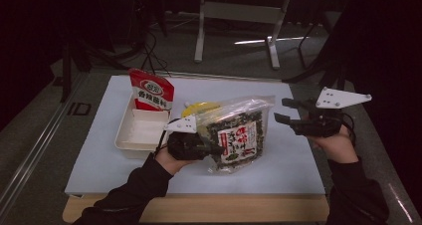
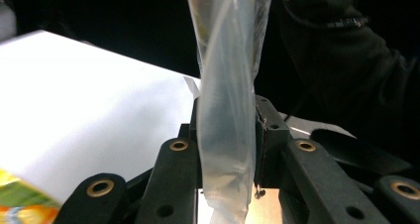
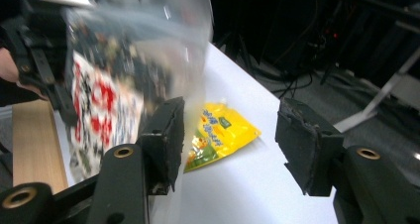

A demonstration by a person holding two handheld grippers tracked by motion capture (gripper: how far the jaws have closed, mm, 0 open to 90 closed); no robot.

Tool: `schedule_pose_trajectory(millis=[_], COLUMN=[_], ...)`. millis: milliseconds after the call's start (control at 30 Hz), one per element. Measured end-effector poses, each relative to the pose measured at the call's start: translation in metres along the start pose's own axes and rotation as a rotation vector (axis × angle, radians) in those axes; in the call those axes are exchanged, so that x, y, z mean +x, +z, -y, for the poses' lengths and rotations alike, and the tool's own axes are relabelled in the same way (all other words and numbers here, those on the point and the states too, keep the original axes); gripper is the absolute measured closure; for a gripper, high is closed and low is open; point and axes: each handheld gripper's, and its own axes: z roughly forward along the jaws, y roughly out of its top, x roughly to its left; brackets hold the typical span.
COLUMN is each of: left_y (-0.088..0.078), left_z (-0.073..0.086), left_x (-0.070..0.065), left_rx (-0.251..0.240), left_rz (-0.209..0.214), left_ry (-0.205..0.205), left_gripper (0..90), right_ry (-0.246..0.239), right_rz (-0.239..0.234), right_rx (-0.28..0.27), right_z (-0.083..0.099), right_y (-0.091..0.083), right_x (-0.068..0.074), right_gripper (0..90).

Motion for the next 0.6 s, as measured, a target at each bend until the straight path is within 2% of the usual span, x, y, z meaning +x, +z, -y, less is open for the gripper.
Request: schedule_pose_trajectory(millis=[167, 367, 433, 500, 600], left_y=[-0.02, -0.046, -0.051, -0.055, -0.062], left_z=[-0.009, -0.017, -0.019, -0.021, -0.024], left_x=[0.003, 0.007, 0.008, 0.01, 0.011], left_rx=[-0.004, -0.032, -0.035, -0.03, -0.025], left_rz=[-0.048, -0.108, -0.125, -0.143, -0.165], left_ry=[0.011, 0.009, 0.012, 0.018, 0.023], left_gripper=[76.7, 76.7, 76.6, 76.7, 76.7], right_ry=[0.041, 0.101, 0.115, 0.153, 0.16], right_rz=[0.018, 0.041, 0.046, 0.033, 0.012], right_rx=[0.011, 0.012, 0.04, 0.041, 0.042], right_z=[0.015, 0.038, 0.047, 0.057, 0.066], right_y=[0.007, 0.019, 0.025, 0.03, 0.035], right_x=[-0.002, -0.002, -0.003, -0.005, -0.002], right_gripper=[39.3, 33.1, 31.7, 23.5, 14.2])
